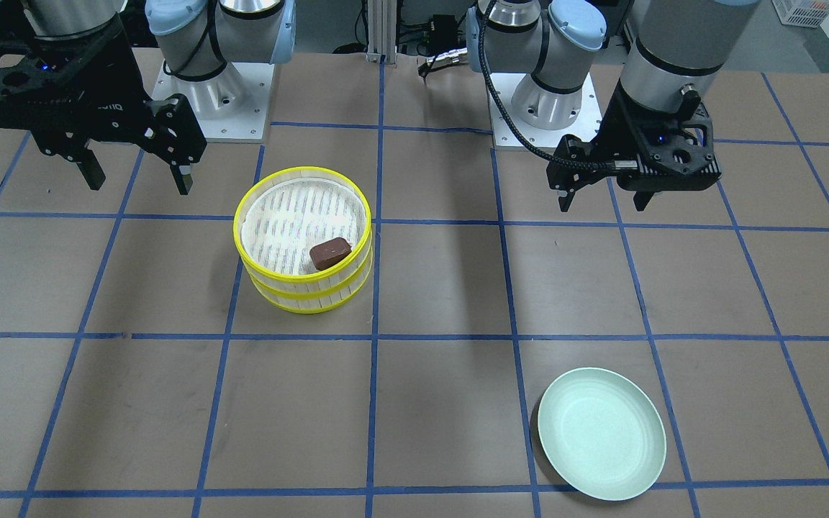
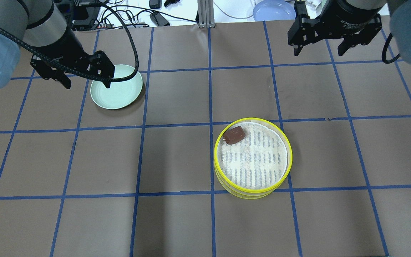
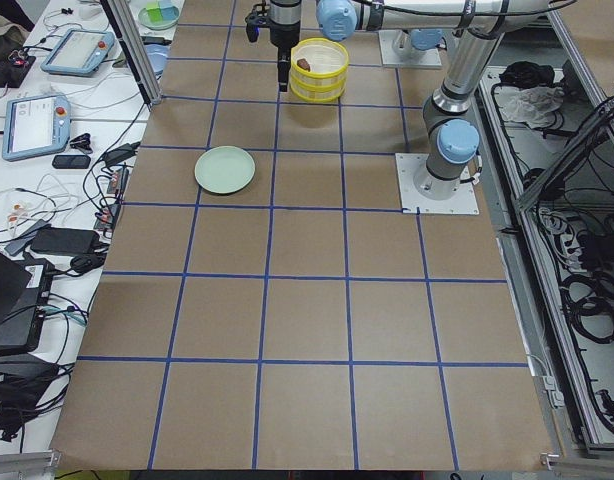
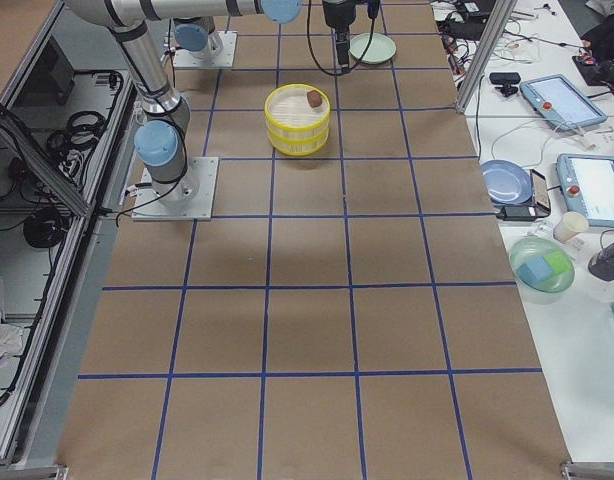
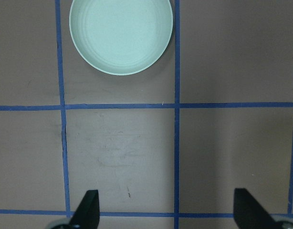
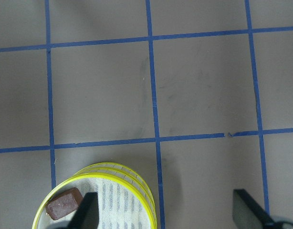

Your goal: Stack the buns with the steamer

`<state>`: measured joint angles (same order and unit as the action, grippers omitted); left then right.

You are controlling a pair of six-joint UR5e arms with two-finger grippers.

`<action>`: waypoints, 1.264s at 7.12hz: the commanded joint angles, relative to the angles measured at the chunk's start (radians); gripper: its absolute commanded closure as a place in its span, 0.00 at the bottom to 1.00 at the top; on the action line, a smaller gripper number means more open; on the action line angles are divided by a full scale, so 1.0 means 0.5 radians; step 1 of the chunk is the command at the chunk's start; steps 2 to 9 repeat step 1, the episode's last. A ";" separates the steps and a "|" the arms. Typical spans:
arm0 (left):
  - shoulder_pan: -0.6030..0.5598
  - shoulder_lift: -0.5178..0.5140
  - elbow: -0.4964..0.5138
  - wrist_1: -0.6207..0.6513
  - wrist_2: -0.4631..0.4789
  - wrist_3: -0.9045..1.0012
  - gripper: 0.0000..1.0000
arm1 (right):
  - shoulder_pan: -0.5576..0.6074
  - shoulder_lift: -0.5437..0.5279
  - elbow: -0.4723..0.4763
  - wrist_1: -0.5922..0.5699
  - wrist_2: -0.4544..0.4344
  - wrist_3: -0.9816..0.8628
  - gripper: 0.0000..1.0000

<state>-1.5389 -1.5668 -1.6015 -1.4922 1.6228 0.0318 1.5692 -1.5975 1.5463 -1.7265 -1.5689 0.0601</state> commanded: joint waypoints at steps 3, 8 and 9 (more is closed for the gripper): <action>0.001 0.004 0.000 -0.004 0.006 0.001 0.00 | -0.003 0.001 0.000 -0.008 0.002 0.000 0.00; 0.001 0.004 0.000 -0.004 0.006 0.001 0.00 | -0.003 0.001 0.000 -0.008 0.002 0.000 0.00; 0.001 0.004 0.000 -0.004 0.006 0.001 0.00 | -0.003 0.001 0.000 -0.008 0.002 0.000 0.00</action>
